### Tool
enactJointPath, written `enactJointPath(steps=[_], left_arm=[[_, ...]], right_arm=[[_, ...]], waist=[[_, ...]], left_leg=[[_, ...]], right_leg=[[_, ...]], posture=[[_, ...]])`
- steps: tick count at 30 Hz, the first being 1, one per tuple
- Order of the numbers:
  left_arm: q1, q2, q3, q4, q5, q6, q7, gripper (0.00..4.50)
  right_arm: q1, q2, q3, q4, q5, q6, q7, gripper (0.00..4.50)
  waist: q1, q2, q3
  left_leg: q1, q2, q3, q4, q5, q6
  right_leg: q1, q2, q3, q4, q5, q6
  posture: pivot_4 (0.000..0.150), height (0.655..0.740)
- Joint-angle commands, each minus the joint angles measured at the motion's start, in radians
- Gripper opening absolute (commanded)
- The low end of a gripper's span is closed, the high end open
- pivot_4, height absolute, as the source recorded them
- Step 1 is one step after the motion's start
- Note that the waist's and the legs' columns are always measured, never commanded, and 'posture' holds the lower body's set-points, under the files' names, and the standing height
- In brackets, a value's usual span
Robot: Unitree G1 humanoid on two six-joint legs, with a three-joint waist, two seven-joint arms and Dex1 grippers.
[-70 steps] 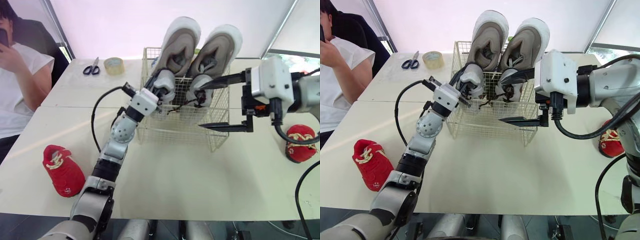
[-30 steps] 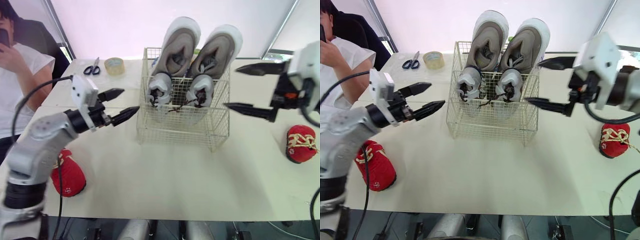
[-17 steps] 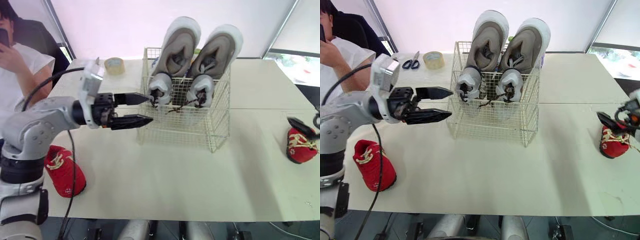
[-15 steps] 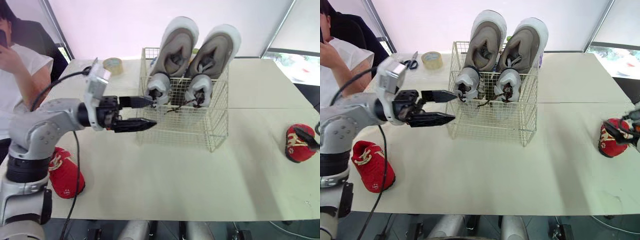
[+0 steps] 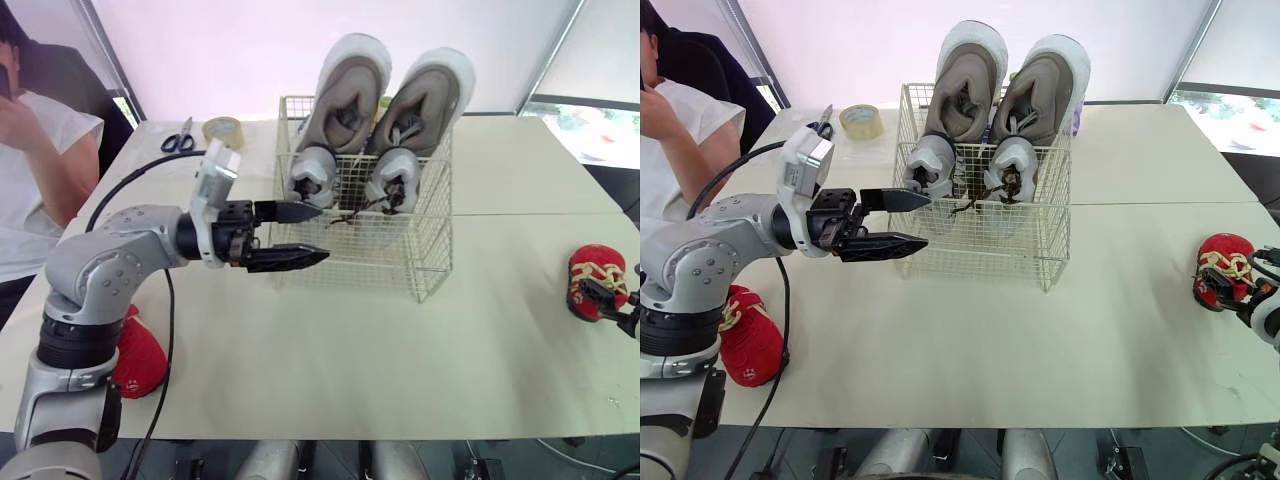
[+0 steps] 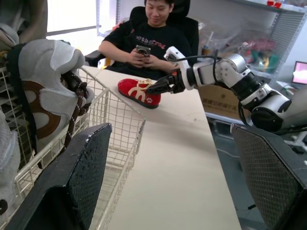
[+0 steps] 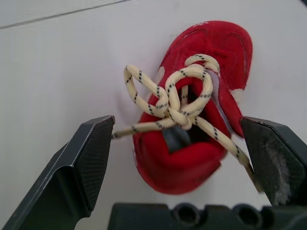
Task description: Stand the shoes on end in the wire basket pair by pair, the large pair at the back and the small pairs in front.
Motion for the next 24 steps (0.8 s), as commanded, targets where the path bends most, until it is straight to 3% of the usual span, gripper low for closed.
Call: enactJointPath(steps=[1, 6, 9, 15, 17, 24], left_arm=[[0.008, 0.0, 0.032, -0.035, 0.005, -0.016, 0.022, 4.08], [0.016, -0.008, 0.035, -0.054, 0.008, -0.015, 0.051, 4.08], [0.022, -0.005, 0.032, -0.063, 0.017, -0.017, 0.058, 4.12], [0.019, -0.008, 0.029, -0.064, 0.032, -0.025, 0.065, 4.12], [0.011, -0.011, 0.028, -0.058, 0.037, -0.026, 0.064, 4.12], [-0.05, -0.028, 0.049, 0.018, 0.034, -0.022, 0.074, 4.12]], right_arm=[[-0.018, -0.012, 0.012, 0.042, -0.004, -0.058, -0.017, 4.5], [-0.051, -0.01, 0.066, 0.124, -0.009, -0.136, -0.025, 4.5], [-0.073, -0.009, 0.085, 0.161, 0.001, -0.162, -0.026, 3.68], [-0.08, -0.01, 0.096, 0.168, 0.012, -0.177, -0.029, 0.93], [-0.083, -0.016, 0.091, 0.153, 0.023, -0.167, -0.029, 0.39], [-0.214, -0.085, 0.018, 0.072, 0.063, -0.249, -0.066, 0.22]], waist=[[0.003, 0.0, 0.0], [0.004, 0.0, 0.0], [0.002, 0.0, 0.0], [0.002, 0.0, 0.0], [0.002, 0.0, 0.0], [0.004, 0.003, 0.001]], left_leg=[[0.0, 0.0, 0.0, 0.0, 0.0, 0.0], [0.0, 0.0, 0.0, 0.0, 0.0, -0.001], [0.0, 0.0, 0.0, 0.0, 0.0, -0.001], [0.0, 0.0, 0.0, 0.0, 0.001, -0.001], [0.0, 0.0, 0.0, 0.0, 0.001, -0.001], [0.0, 0.0, 0.0, 0.001, 0.001, -0.001]], right_leg=[[0.0, 0.0, 0.0, 0.0, 0.0, 0.0], [0.0, 0.0, 0.0, 0.0, 0.0, 0.0], [0.0, 0.0, 0.0, 0.0, 0.0, 0.0], [0.0, 0.0, 0.0, 0.0, 0.0, 0.0], [0.0, 0.0, 0.0, 0.0, 0.0, 0.0], [0.0, 0.0, 0.0, 0.0, 0.0, 0.0]], posture=[[0.15, 0.74], [0.15, 0.74], [0.15, 0.74], [0.15, 0.74], [0.15, 0.74], [0.15, 0.74]])
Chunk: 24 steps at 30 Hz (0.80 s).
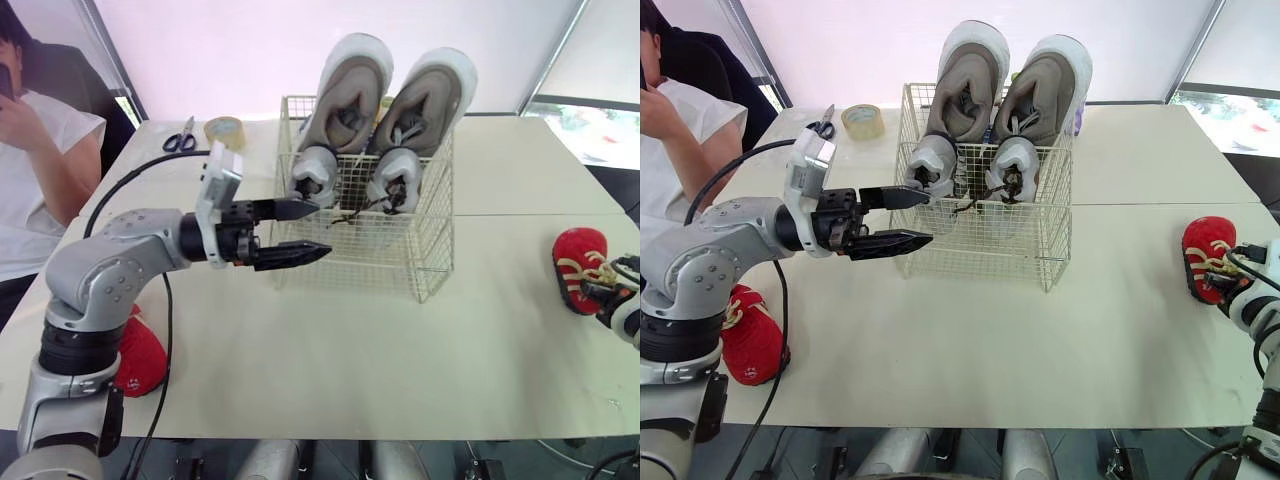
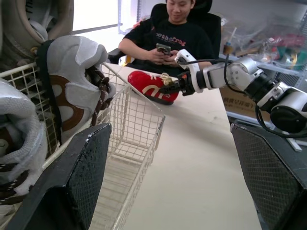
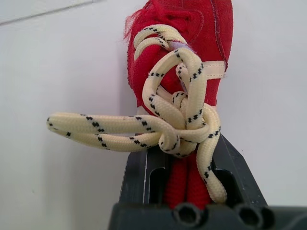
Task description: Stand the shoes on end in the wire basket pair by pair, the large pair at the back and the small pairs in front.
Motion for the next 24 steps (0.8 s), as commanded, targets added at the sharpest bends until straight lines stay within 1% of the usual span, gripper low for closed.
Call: enactJointPath(steps=[1, 3, 6, 7, 9, 10, 12, 17, 22, 24], left_arm=[[-0.064, -0.006, 0.048, 0.039, -0.018, -0.002, 0.011, 4.12], [-0.103, -0.011, 0.063, 0.081, -0.04, 0.017, 0.015, 4.12], [-0.159, -0.01, 0.076, 0.149, -0.06, 0.045, 0.002, 4.12], [-0.174, -0.008, 0.075, 0.167, -0.057, 0.048, -0.008, 4.12], [-0.204, -0.003, 0.072, 0.206, -0.051, 0.056, -0.029, 4.12], [-0.227, 0.001, 0.072, 0.234, -0.051, 0.061, -0.045, 4.12], [-0.268, 0.006, 0.074, 0.285, -0.045, 0.068, -0.07, 4.12], [-0.343, 0.021, 0.08, 0.371, -0.032, 0.076, -0.116, 4.12], [-0.393, 0.046, 0.069, 0.411, -0.013, 0.091, -0.16, 4.12], [-0.401, 0.041, 0.065, 0.409, -0.009, 0.098, -0.166, 4.12]], right_arm=[[-0.119, -0.1, -0.07, -0.126, 0.047, -0.081, -0.003, 0.22], [-0.199, -0.161, -0.044, -0.193, 0.072, -0.143, 0.053, 0.22], [-0.295, -0.239, 0.062, -0.346, 0.125, -0.241, 0.196, 0.22], [-0.304, -0.258, 0.103, -0.393, 0.133, -0.276, 0.249, 0.22], [-0.306, -0.291, 0.18, -0.466, 0.131, -0.349, 0.339, 0.22], [-0.306, -0.31, 0.235, -0.509, 0.117, -0.398, 0.387, 0.22], [-0.31, -0.335, 0.326, -0.557, 0.071, -0.499, 0.454, 0.22], [-0.314, -0.356, 0.459, -0.551, -0.076, -0.733, 0.548, 0.22], [-0.376, -0.325, 0.56, -0.507, -0.151, -0.896, 0.588, 0.22], [-0.396, -0.31, 0.586, -0.504, -0.157, -0.919, 0.599, 0.22]], waist=[[0.001, 0.004, 0.001], [0.001, 0.006, 0.001], [-0.005, 0.009, 0.003], [-0.008, 0.008, 0.003], [-0.019, 0.003, 0.002], [-0.021, -0.001, 0.002], [-0.023, -0.001, 0.002], [-0.016, -0.002, 0.003], [-0.023, -0.002, 0.003], [-0.025, -0.002, 0.003]], left_leg=[[0.0, 0.0, 0.0, 0.0, 0.0, 0.0], [-0.001, 0.0, 0.0, 0.0, 0.0, 0.0], [-0.001, 0.0, 0.0, -0.002, 0.001, 0.0], [0.0, 0.0, 0.0, -0.004, 0.001, -0.001], [0.0, 0.001, -0.001, -0.007, 0.001, -0.001], [0.0, 0.001, -0.003, -0.008, 0.001, 0.0], [-0.001, 0.001, -0.004, -0.007, 0.001, 0.0], [-0.001, -0.001, -0.003, -0.005, 0.001, -0.001], [-0.001, -0.001, -0.003, -0.005, 0.003, -0.005], [-0.001, -0.001, -0.003, -0.006, 0.004, -0.006]], right_leg=[[0.0, 0.0, 0.0, 0.0, 0.0, 0.0], [-0.001, 0.0, 0.0, 0.0, 0.0, 0.0], [-0.002, 0.0, 0.0, 0.0, 0.001, 0.001], [-0.003, 0.0, 0.0, 0.0, 0.002, 0.003], [-0.003, 0.0, -0.002, -0.001, 0.0, 0.001], [-0.002, 0.0, -0.003, -0.001, 0.0, 0.001], [-0.002, 0.0, -0.004, -0.003, 0.0, 0.001], [-0.001, -0.001, -0.003, -0.005, 0.0, 0.001], [-0.001, -0.001, -0.003, -0.005, 0.001, 0.001], [-0.002, -0.001, -0.003, -0.005, 0.001, 0.001]], posture=[[0.15, 0.74], [0.15, 0.74], [0.15, 0.74], [0.15, 0.74], [0.15, 0.74], [0.15, 0.74], [0.15, 0.74], [0.15, 0.74], [0.15, 0.74], [0.15, 0.74]])
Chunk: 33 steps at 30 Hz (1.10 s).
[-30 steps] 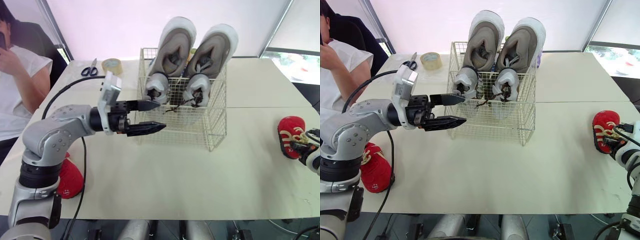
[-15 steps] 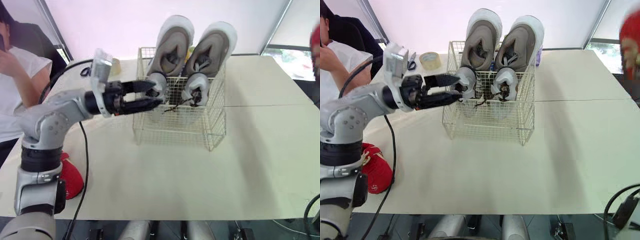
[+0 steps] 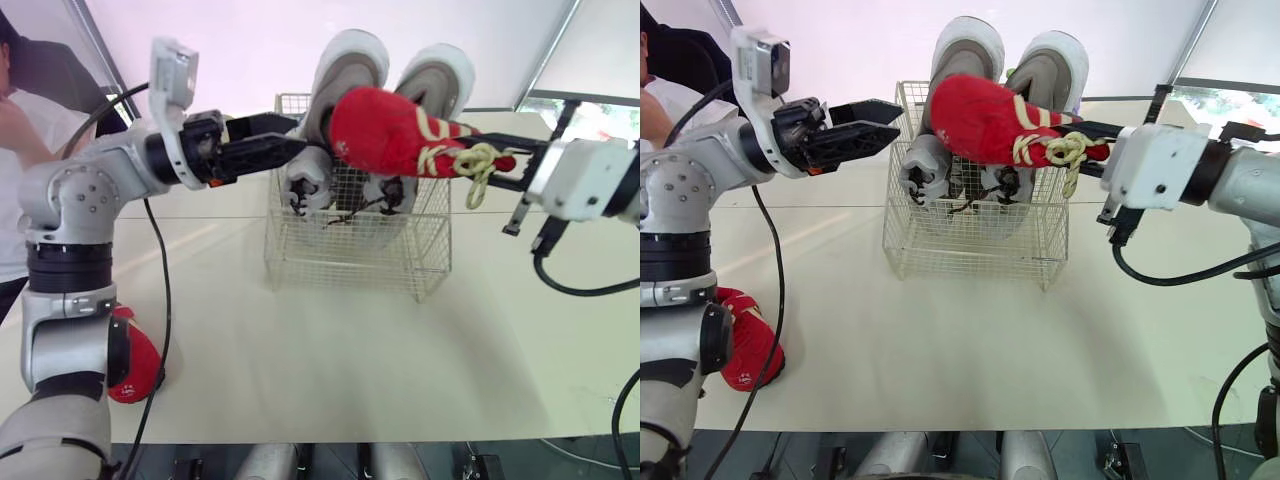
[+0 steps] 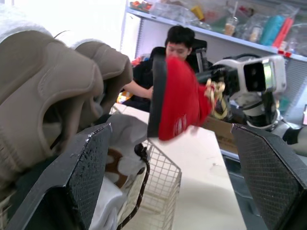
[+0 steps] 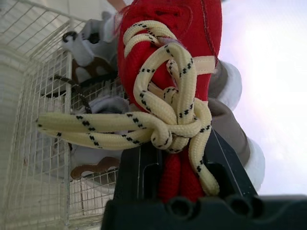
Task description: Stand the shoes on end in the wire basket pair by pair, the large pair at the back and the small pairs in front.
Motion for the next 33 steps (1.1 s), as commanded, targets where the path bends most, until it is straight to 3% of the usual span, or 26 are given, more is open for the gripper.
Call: enactJointPath(steps=[1, 13, 16, 22, 27, 33], left_arm=[[-0.034, 0.011, 0.01, -0.019, 0.008, 0.009, -0.021, 4.12], [-0.012, -0.036, -0.05, -0.062, 0.076, -0.009, -0.038, 4.12], [-0.018, -0.051, -0.044, -0.049, 0.086, -0.008, -0.035, 3.24], [-0.005, -0.054, -0.045, -0.057, 0.1, -0.006, -0.049, 0.39], [-0.004, -0.061, -0.036, -0.052, 0.106, -0.006, -0.048, 0.23], [0.001, -0.07, -0.002, -0.046, 0.09, 0.008, -0.023, 0.23]], right_arm=[[-0.054, 0.021, 0.019, -0.007, -0.01, -0.059, 0.015, 0.22], [-0.183, 0.092, 0.111, 0.011, -0.039, -0.051, 0.047, 0.22], [-0.196, 0.098, 0.117, 0.01, -0.043, -0.048, 0.057, 0.22], [-0.212, 0.104, 0.124, 0.005, -0.039, -0.02, 0.068, 0.19], [-0.202, 0.102, 0.095, -0.028, 0.02, 0.098, 0.065, 0.16], [-0.202, 0.1, -0.034, -0.132, 0.274, 0.455, 0.018, 0.15]], waist=[[-0.001, 0.0, 0.0], [0.004, 0.0, 0.0], [0.004, 0.0, 0.0], [0.002, 0.0, 0.0], [0.003, 0.0, 0.0], [0.005, 0.0, 0.0]], left_leg=[[0.0, 0.0, 0.0, 0.0, 0.0, 0.0], [0.0, 0.0, 0.0, 0.0, 0.001, -0.001], [0.0, 0.0, 0.0, 0.0, 0.001, -0.001], [0.0, 0.0, 0.0, 0.0, 0.001, -0.002], [0.0, 0.0, 0.0, 0.001, 0.002, -0.002], [0.0, 0.0, -0.001, 0.001, 0.001, -0.001]], right_leg=[[0.0, 0.0, 0.0, 0.001, 0.0, 0.0], [-0.001, 0.0, 0.0, 0.003, 0.0, 0.0], [-0.001, 0.0, 0.0, 0.003, 0.0, 0.0], [-0.001, 0.0, 0.0, 0.004, 0.0, 0.0], [-0.001, 0.0, 0.0, 0.004, 0.0, 0.0], [-0.001, 0.0, 0.0, 0.005, 0.0, 0.0]], posture=[[0.15, 0.74], [0.15, 0.74], [0.15, 0.74], [0.15, 0.74], [0.15, 0.74], [0.15, 0.74]])
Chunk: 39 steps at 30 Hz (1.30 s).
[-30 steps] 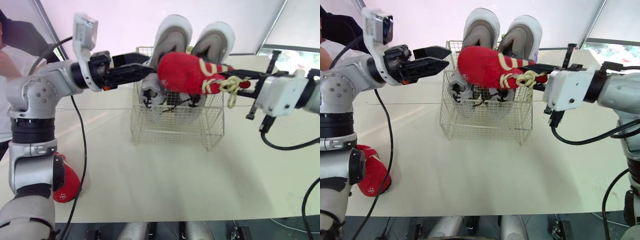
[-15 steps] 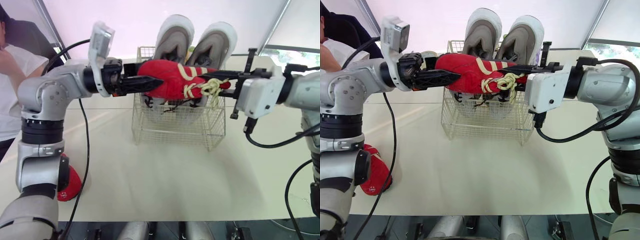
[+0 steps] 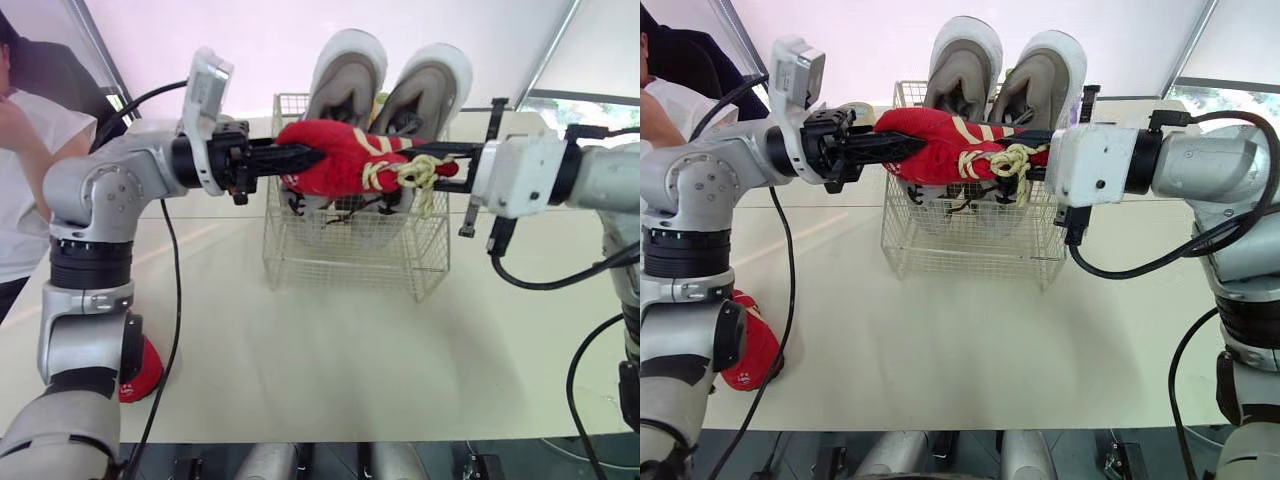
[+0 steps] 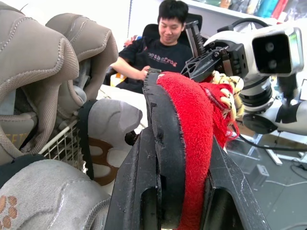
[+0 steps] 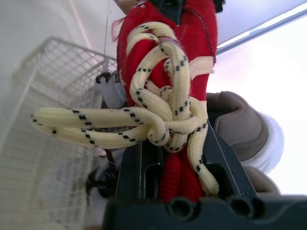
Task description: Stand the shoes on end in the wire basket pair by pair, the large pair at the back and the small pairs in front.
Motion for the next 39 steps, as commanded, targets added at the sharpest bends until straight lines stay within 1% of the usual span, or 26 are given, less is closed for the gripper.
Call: enactJointPath(steps=[1, 3, 4, 5, 7, 8, 9, 10, 11, 12, 14, 16, 19, 21, 23, 24, 28, 33, 39], left_arm=[[0.003, 0.0, 0.047, -0.009, -0.02, 0.001, 0.02, 0.23], [0.008, -0.001, 0.054, -0.015, -0.027, 0.004, 0.03, 0.23], [0.01, -0.001, 0.056, -0.019, -0.031, 0.006, 0.033, 0.23], [0.012, -0.001, 0.057, -0.022, -0.034, 0.007, 0.036, 0.23], [0.012, -0.003, 0.062, -0.025, -0.039, 0.011, 0.041, 0.23], [0.012, -0.003, 0.065, -0.025, -0.041, 0.013, 0.044, 0.23], [0.011, -0.003, 0.068, -0.026, -0.044, 0.016, 0.046, 0.23], [0.011, -0.003, 0.072, -0.026, -0.049, 0.018, 0.047, 0.23], [0.01, -0.003, 0.074, -0.026, -0.051, 0.02, 0.048, 0.23], [0.008, -0.006, 0.081, -0.024, -0.056, 0.022, 0.053, 0.23], [-0.002, -0.018, 0.111, -0.013, -0.086, 0.041, 0.072, 0.23], [-0.01, -0.035, 0.145, -0.004, -0.122, 0.059, 0.1, 0.23], [-0.012, -0.061, 0.18, -0.006, -0.157, 0.07, 0.138, 0.23], [-0.013, -0.084, 0.2, -0.015, -0.178, 0.073, 0.172, 0.23], [-0.012, -0.099, 0.21, -0.024, -0.194, 0.077, 0.198, 0.23], [-0.011, -0.102, 0.212, -0.028, -0.199, 0.078, 0.205, 0.23], [-0.001, -0.147, 0.223, -0.058, -0.239, 0.075, 0.264, 0.23], [0.017, -0.177, 0.214, -0.084, -0.244, 0.068, 0.301, 0.23], [0.035, -0.2, 0.215, -0.111, -0.259, 0.072, 0.333, 0.23]], right_arm=[[-0.032, 0.01, -0.171, -0.072, 0.208, 0.187, -0.076, 0.15], [-0.028, 0.009, -0.227, -0.084, 0.288, 0.283, -0.097, 1.15], [-0.019, 0.003, -0.243, -0.094, 0.314, 0.315, -0.1, 1.49], [-0.005, -0.004, -0.256, -0.107, 0.336, 0.337, -0.1, 2.12], [0.012, -0.01, -0.274, -0.125, 0.357, 0.36, -0.115, 3.07], [0.021, -0.011, -0.284, -0.13, 0.376, 0.377, -0.122, 3.79], [0.032, -0.014, -0.298, -0.134, 0.394, 0.395, -0.128, 4.33], [0.042, -0.017, -0.314, -0.135, 0.423, 0.421, -0.137, 4.49], [0.048, -0.019, -0.325, -0.137, 0.445, 0.44, -0.145, 4.5], [0.054, -0.02, -0.346, -0.132, 0.499, 0.483, -0.158, 4.5], [0.077, 0.019, -0.432, -0.074, 0.74, 0.621, -0.259, 4.5], [0.114, 0.071, -0.493, -0.013, 0.971, 0.691, -0.395, 4.5], [0.172, 0.14, -0.507, 0.023, 1.205, 0.683, -0.606, 4.5], [0.208, 0.197, -0.48, 0.013, 1.345, 0.635, -0.753, 4.5], [0.222, 0.241, -0.451, -0.009, 1.438, 0.585, -0.858, 4.5], [0.223, 0.251, -0.441, -0.019, 1.47, 0.566, -0.893, 4.5], [0.201, 0.398, -0.33, -0.079, 1.499, 0.447, -1.046, 4.5], [0.152, 0.459, -0.263, -0.099, 1.498, 0.386, -1.1, 4.5], [0.117, 0.505, -0.221, -0.072, 1.474, 0.344, -1.107, 4.5]], waist=[[0.0, 0.0, 0.0], [0.0, 0.0, 0.0], [0.0, 0.0, 0.0], [0.0, 0.0, 0.0], [0.0, 0.0, 0.0], [0.0, 0.0, 0.0], [0.0, 0.0, 0.0], [0.0, 0.0, 0.0], [0.0, 0.0, 0.0], [0.0, 0.0, 0.0], [0.0, 0.0, 0.0], [0.0, -0.002, -0.001], [-0.001, -0.003, -0.001], [-0.002, -0.002, -0.001], [-0.003, -0.002, -0.001], [-0.004, -0.002, -0.001], [-0.009, -0.002, -0.001], [-0.009, -0.002, -0.001], [-0.007, -0.002, -0.001]], left_leg=[[0.0, 0.0, 0.0, 0.0, 0.0, 0.001], [0.0, 0.0, 0.0, 0.0, -0.003, 0.004], [0.0, 0.0, 0.0, 0.0, -0.003, 0.004], [0.0, 0.0, 0.0, 0.0, -0.003, 0.005], [0.0, 0.0, 0.0, 0.0, -0.003, 0.006], [0.0, 0.0, 0.0, 0.0, -0.003, 0.006], [0.0, 0.0, 0.0, 0.0, -0.003, 0.006], [0.0, 0.0, 0.0, 0.0, -0.003, 0.006], [0.0, 0.0, 0.0, 0.0, -0.003, 0.006], [0.0, 0.0, 0.0, 0.001, -0.003, 0.006], [0.0, 0.0, 0.0, 0.001, -0.002, 0.006], [0.0, 0.0, 0.0, 0.001, -0.002, 0.007], [0.0, 0.0, 0.0, 0.001, -0.002, 0.007], [0.0, 0.0, 0.0, 0.001, -0.002, 0.007], [0.0, 0.0, 0.0, 0.001, -0.002, 0.008], [0.0, 0.0, 0.0, 0.001, -0.002, 0.008], [0.0, 0.0, 0.0, 0.001, -0.002, 0.008], [0.001, 0.0, 0.0, 0.002, -0.001, 0.007], [0.001, 0.0, 0.0, 0.002, -0.001, 0.007]], right_leg=[[0.0, 0.0, 0.0, 0.0, 0.0, 0.0], [0.0, 0.0, 0.0, 0.0, 0.0, 0.0], [0.0, 0.0, 0.0, 0.0, 0.0, 0.0], [0.0, 0.0, 0.0, 0.0, 0.0, 0.0], [0.0, 0.0, 0.0, 0.0, 0.0, 0.0], [0.0, 0.0, 0.0, 0.0, 0.0, 0.0], [0.0, 0.0, 0.0, 0.0, 0.0, 0.0], [0.0, 0.0, 0.0, 0.0, 0.0, 0.0], [0.0, 0.0, 0.0, 0.0, 0.0, 0.0], [0.001, 0.0, 0.0, 0.0, 0.0, 0.0], [0.0, 0.0, 0.0, 0.0, 0.0, 0.0], [0.001, 0.0, 0.0, 0.0, 0.0, 0.0], [0.001, -0.001, 0.0, 0.0, 0.0, 0.0], [0.001, -0.001, 0.0, 0.001, 0.0, 0.0], [0.001, -0.001, 0.0, 0.001, 0.0, 0.0], [0.001, -0.001, 0.0, 0.001, 0.0, 0.0], [0.001, -0.001, 0.0, 0.001, 0.0, 0.0], [0.001, 0.0, 0.0, 0.002, 0.0, 0.0], [0.001, 0.0, 0.0, 0.002, 0.0, 0.0]], posture=[[0.15, 0.74], [0.15, 0.74], [0.15, 0.74], [0.15, 0.74], [0.15, 0.74], [0.15, 0.74], [0.15, 0.74], [0.15, 0.74], [0.15, 0.74], [0.15, 0.74], [0.15, 0.74], [0.15, 0.74], [0.15, 0.74], [0.15, 0.74], [0.15, 0.74], [0.15, 0.74], [0.15, 0.74], [0.15, 0.74], [0.15, 0.74]])
